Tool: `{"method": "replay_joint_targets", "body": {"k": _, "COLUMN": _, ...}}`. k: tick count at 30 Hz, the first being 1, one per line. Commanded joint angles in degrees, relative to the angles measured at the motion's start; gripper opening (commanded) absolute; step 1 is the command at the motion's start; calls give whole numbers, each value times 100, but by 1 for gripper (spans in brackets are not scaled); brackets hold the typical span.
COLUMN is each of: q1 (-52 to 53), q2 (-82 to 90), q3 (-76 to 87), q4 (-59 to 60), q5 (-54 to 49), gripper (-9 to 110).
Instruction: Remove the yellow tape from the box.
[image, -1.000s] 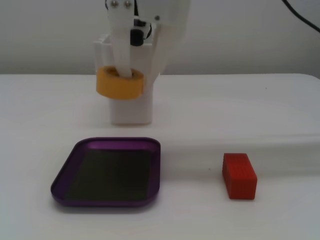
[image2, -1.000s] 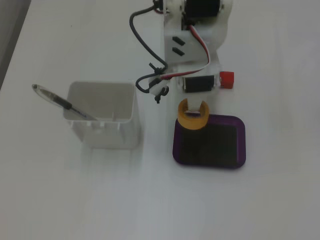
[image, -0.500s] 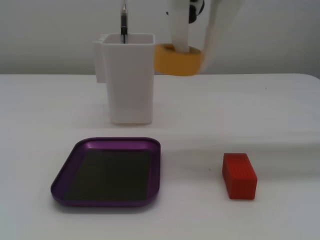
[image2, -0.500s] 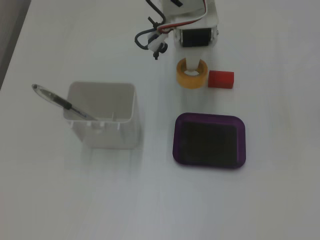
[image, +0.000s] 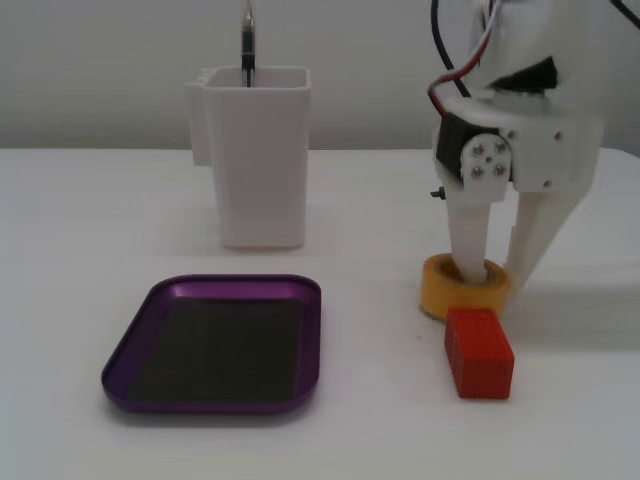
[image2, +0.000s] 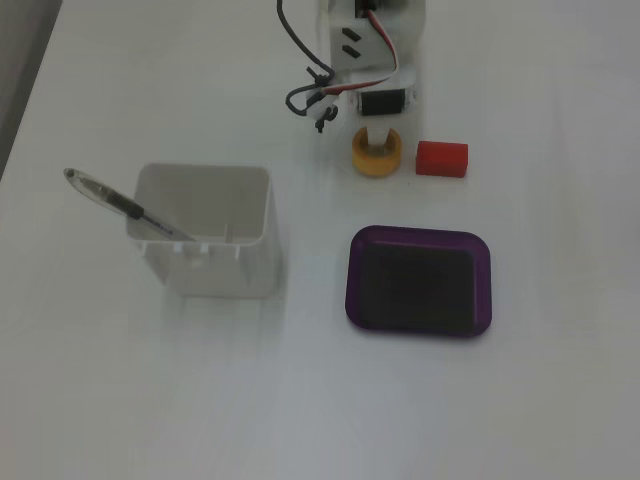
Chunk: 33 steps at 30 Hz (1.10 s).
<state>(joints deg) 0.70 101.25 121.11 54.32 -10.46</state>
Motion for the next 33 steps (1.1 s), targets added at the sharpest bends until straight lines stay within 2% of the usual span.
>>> {"method": "replay_joint_targets", "body": {"k": 1, "q1": 35, "q2": 360, "q3": 62, "q4": -220, "q5": -35, "gripper": -1}}
{"method": "replay_joint_targets", "body": {"k": 7, "q1": 44, "q2": 360, "q3": 26, "q4": -149, "q5": 9, "gripper": 1}}
{"method": "replay_joint_targets", "body": {"k": 10, "q1": 44, "q2": 457, "q3": 26, "q4": -97, "q5": 44, "gripper": 6}}
{"method": "replay_joint_targets", "body": {"k": 14, "q1": 202, "q2": 483, "q3": -396, "q4": 659, "q5": 44, "gripper": 13}}
{"method": "replay_joint_targets", "body": {"k": 19, "q1": 439, "q2": 773, "q3": -1187, "q4": 1608, "q5": 0, "gripper": 15}}
{"method": "replay_joint_targets", "body": {"k": 27, "q1": 404, "q2": 2971, "q3": -1222, "q4": 2180, "q5": -9, "gripper": 15}}
{"method": "replay_joint_targets", "body": {"k": 33, "q1": 475, "q2": 4860, "q3": 431, "q4": 2039, "q5": 53, "gripper": 15}}
